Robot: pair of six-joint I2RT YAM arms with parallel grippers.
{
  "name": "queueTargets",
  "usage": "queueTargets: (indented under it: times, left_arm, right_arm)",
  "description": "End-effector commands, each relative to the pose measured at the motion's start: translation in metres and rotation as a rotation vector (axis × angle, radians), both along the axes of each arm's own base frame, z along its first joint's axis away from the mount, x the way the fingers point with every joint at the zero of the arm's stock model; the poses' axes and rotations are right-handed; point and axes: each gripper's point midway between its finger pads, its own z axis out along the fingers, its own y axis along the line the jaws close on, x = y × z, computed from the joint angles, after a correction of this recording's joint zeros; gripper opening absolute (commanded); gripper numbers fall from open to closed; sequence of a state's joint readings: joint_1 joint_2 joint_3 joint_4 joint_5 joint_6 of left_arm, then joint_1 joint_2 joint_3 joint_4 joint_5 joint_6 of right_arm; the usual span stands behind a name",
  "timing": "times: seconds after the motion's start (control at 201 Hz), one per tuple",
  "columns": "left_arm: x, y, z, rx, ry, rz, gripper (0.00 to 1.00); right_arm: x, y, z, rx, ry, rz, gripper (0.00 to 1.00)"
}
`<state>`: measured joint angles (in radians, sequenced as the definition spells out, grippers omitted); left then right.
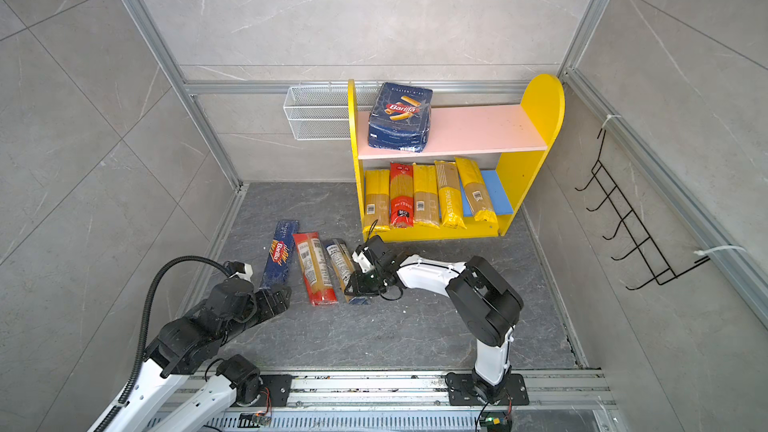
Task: Place and organize the pasta boxes and bags onto the shelf
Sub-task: 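Close the right gripper on the white-labelled bag and drag it out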
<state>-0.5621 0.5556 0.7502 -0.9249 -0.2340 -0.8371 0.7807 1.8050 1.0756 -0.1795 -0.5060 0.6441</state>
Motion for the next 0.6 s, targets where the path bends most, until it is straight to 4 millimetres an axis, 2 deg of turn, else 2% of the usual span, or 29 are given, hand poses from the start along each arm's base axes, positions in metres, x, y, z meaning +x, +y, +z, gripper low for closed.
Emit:
queueTargets:
  times: [0.0, 0.174, 0.597]
  left_arm:
    - [0.003, 0.004, 0.016, 0.014, -0.032, 0.005, 1.00]
    - [0.005, 0.003, 0.022, 0.017, -0.036, 0.003, 1.00]
    - [0.004, 0.005, 0.032, 0.019, -0.042, 0.009, 1.00]
  right_arm:
    - [-0.010, 0.005, 0.046, 0.157, 0.003, 0.017, 0.18]
    - [-0.020, -0.010, 0.066, 0.195, -0.023, 0.012, 0.17]
    - [-0.033, -0.036, 0.091, 0.354, 0.015, -0.039, 0.15]
